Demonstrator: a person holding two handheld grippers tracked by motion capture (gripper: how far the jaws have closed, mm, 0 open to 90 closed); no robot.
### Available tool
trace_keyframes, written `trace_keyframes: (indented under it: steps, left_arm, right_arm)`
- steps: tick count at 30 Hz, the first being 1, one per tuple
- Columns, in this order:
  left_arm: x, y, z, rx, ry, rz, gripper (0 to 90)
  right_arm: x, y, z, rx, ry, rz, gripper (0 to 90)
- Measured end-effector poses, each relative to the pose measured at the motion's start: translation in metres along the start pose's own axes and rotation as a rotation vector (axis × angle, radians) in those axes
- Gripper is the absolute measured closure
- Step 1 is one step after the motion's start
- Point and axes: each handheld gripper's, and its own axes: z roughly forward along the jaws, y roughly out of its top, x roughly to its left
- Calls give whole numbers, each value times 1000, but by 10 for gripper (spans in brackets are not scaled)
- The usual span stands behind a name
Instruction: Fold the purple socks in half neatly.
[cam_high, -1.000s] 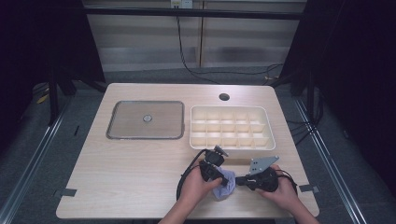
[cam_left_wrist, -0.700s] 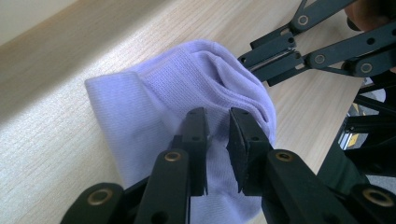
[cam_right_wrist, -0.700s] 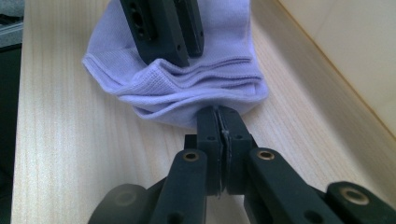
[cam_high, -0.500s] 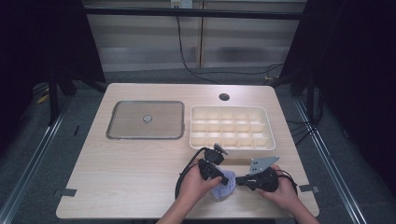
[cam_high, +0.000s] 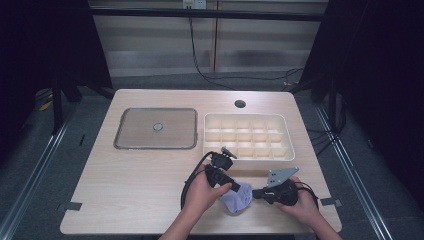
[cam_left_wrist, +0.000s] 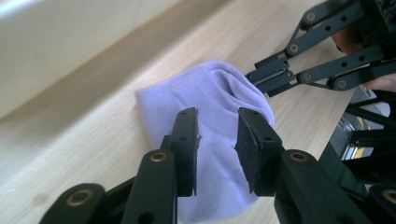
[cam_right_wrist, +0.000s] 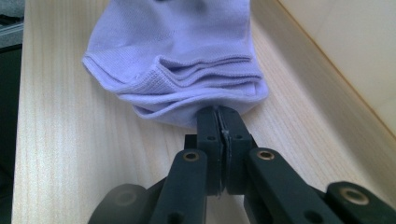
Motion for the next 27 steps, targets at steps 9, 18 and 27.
trace_keyframes:
  steps: [9,18,27]
  left_arm:
    - [11,-7,-5,0,13,-35,629]
    - [20,-15,-1,17,11,-74,624]
    - [23,-18,1,29,2,-96,635]
  right_arm:
    - [0,0,0,-3,2,2,882]
    - [0,-1,0,-6,3,3,883]
    - [0,-1,0,-7,3,2,883]
